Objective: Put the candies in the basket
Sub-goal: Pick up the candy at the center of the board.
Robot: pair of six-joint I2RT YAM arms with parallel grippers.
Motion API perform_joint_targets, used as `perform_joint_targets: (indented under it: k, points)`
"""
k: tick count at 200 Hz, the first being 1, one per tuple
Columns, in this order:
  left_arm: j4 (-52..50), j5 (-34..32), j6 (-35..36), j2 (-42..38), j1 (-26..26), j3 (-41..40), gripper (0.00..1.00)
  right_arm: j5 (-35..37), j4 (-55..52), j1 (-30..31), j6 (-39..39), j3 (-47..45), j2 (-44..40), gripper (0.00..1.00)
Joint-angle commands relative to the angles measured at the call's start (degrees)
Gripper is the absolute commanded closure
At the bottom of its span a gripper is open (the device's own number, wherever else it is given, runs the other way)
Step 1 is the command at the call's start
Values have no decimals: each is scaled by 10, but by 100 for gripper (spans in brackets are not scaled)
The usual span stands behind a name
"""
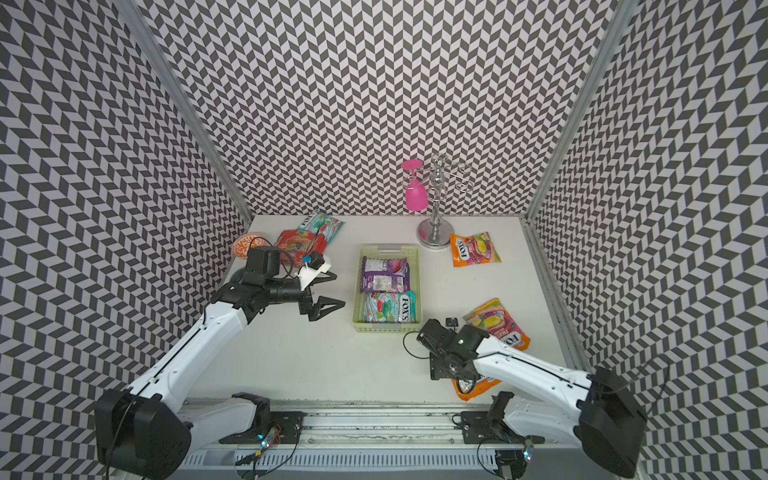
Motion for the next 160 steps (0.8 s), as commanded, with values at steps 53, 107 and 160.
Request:
perform_joint_targets:
  k: [53, 107, 160]
  points:
    - [2, 7, -1, -8, -1, -5, 1, 106, 5, 51, 44, 28, 123, 19]
    - [-2, 7, -3, -4, 0, 2, 1, 135, 5, 58, 62, 32, 185, 29]
    - [-5, 6, -3, -4, 0, 4, 1, 140, 24, 70, 58, 28, 227, 48]
